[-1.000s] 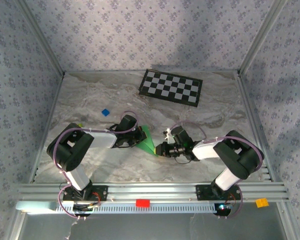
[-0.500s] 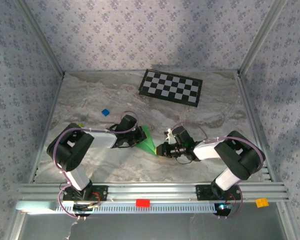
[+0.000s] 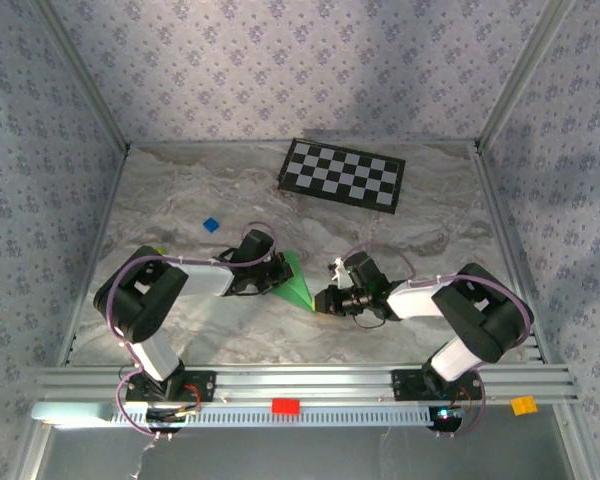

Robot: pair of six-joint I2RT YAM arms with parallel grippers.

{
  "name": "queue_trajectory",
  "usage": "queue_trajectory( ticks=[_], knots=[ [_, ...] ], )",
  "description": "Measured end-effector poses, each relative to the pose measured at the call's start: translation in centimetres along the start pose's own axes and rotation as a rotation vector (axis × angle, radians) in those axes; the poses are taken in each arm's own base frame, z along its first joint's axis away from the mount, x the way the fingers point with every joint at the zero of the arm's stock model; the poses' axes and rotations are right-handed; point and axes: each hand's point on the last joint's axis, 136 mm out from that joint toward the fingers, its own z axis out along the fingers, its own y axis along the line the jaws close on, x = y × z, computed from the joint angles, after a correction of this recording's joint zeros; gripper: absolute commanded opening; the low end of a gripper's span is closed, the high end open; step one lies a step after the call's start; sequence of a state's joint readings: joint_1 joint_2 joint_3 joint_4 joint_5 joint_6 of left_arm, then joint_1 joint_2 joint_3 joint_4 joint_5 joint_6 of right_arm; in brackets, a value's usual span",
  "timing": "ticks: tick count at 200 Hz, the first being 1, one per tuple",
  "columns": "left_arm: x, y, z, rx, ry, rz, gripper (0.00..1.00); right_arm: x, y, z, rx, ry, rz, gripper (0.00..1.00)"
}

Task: Fold a paper plane with a square sheet of paper (pick it up from the middle)
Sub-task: Fourth fold the wing at the center of the table.

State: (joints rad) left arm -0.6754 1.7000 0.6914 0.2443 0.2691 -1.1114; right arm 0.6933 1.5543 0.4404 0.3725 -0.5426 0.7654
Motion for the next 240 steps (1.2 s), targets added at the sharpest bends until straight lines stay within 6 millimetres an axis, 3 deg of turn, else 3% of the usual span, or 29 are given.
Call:
queue_trajectory(
  ticks=[50, 82, 155, 240],
  knots=[
    [-0.02, -0.05, 0.05, 0.003, -0.001, 0.001, 0.00, -0.01, -0.18, 0.05, 0.005, 0.000, 0.003, 0.07],
    [-0.03, -0.06, 0.06, 0.004, -0.001, 0.001, 0.00, -0.01, -0.05, 0.05, -0.001, 0.002, 0.003, 0.17],
    [-0.03, -0.06, 0.06, 0.004, -0.001, 0.001, 0.00, 0.18, 0.28, -0.30, 0.034, 0.016, -0.046, 0.24],
    [-0.07, -0.12, 0.08, 0.006, -0.002, 0.002, 0.00, 0.34, -0.10, -0.08, 0.087, 0.031, -0.079, 0.13]
  ],
)
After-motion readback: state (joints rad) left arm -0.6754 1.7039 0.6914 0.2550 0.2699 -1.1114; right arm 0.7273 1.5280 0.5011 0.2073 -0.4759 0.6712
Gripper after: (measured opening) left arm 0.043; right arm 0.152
